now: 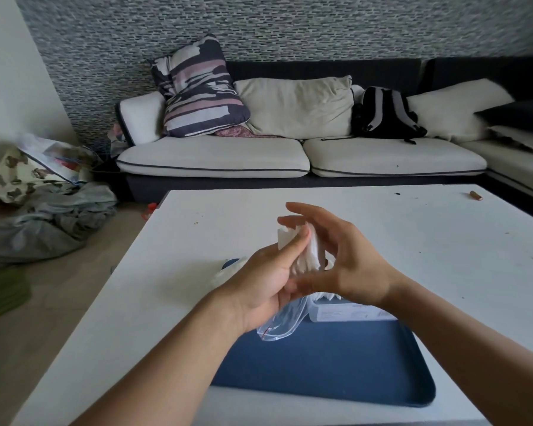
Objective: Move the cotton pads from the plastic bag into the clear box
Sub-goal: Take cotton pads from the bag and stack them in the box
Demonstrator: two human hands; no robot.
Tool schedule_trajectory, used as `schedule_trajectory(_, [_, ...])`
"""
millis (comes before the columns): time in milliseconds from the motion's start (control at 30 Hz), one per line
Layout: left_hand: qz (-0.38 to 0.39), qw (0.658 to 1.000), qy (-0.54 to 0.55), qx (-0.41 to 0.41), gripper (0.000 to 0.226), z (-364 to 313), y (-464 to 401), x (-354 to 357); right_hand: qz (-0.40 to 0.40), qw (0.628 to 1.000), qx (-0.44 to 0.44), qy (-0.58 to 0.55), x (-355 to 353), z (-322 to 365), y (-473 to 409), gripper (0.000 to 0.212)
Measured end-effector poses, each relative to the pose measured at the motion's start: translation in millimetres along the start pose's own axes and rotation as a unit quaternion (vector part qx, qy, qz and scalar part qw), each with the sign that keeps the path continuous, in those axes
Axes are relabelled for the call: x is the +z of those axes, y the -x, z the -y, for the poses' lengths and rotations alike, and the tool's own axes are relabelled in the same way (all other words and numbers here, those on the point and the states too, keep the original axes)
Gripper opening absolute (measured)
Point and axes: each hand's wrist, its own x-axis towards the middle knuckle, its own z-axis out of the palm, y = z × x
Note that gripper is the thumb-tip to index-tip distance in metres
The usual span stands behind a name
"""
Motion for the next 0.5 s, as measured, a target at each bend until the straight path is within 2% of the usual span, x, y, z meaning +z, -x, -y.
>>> schedule_trajectory(333, [0.026, 0.997, 0.064, 0.027, 0.058, -2.8, 1.5, -10.9, -0.026, 1.0, 0.003, -0.003, -0.8, -4.2, -1.1, 0.084])
schedule_trajectory(500, [0.032, 0.996, 0.066, 0.042, 0.064, -3.7, 1.3, -12.5, -0.016, 0.999, -0.015, 0.033, 0.7, -2.8, -3.8, 0.057])
